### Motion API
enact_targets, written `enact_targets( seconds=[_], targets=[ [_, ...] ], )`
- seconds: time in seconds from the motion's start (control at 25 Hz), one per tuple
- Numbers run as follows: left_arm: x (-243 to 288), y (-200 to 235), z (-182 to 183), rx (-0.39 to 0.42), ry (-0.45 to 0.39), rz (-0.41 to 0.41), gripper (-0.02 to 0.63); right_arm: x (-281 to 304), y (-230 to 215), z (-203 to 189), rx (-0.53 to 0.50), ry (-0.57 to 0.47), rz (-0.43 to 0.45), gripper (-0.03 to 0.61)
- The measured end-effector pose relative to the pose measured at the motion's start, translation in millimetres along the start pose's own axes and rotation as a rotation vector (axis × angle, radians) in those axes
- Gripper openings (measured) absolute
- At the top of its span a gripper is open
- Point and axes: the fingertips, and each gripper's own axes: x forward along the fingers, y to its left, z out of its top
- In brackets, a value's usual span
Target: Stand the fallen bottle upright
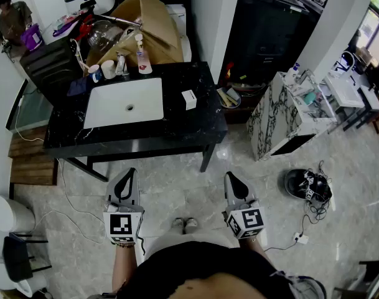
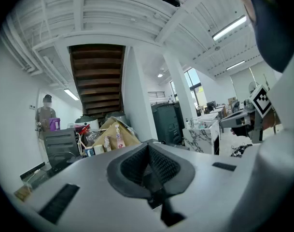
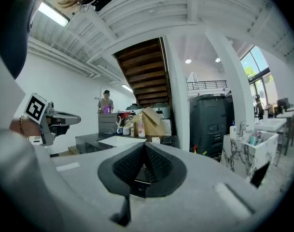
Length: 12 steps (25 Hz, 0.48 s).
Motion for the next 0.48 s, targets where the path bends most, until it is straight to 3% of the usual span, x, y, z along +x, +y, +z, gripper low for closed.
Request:
enact_targets(
  seconds=[0.24,0.48],
  targets=[
    [0.5,1.6,0.5,-0.117,-0.039,0.008,0.002,1.5,3.2,5.1,-0.005,-0.021,0.010,0.005],
    [0.3,-6.0,4.6,-0.119,-0.064,-0.014,0.002,-0.9,-2.3,6.8,0.004,-0.043,0.001,0.005]
  ],
)
